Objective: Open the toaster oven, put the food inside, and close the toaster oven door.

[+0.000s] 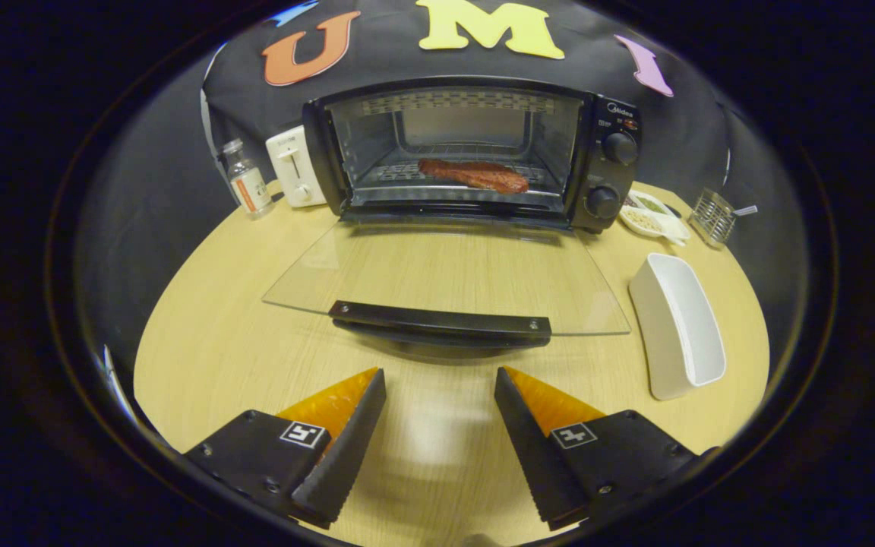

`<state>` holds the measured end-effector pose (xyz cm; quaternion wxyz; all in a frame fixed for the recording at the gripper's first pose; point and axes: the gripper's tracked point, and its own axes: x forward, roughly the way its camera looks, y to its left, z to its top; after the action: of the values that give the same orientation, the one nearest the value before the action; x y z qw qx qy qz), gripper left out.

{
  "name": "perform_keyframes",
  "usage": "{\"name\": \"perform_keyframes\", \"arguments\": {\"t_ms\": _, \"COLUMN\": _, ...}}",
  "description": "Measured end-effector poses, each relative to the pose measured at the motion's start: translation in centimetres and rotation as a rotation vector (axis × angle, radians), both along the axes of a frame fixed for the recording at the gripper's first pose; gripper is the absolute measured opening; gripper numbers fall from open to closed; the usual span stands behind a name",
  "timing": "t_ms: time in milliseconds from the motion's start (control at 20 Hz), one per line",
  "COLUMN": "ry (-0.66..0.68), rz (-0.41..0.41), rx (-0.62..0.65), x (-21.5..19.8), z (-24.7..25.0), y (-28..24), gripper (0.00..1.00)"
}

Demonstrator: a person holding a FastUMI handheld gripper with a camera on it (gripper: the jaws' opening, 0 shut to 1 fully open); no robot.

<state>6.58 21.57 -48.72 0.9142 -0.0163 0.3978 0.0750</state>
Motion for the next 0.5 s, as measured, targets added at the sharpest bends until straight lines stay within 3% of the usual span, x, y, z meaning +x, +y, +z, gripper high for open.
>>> {"name": "perform_keyframes", "arguments": {"t_ms": 500, "ry": -0.016, "rz": -0.011, "rx": 0.012, "x": 0.8, "z": 3.3, "y": -0.3, "gripper": 0.93}}
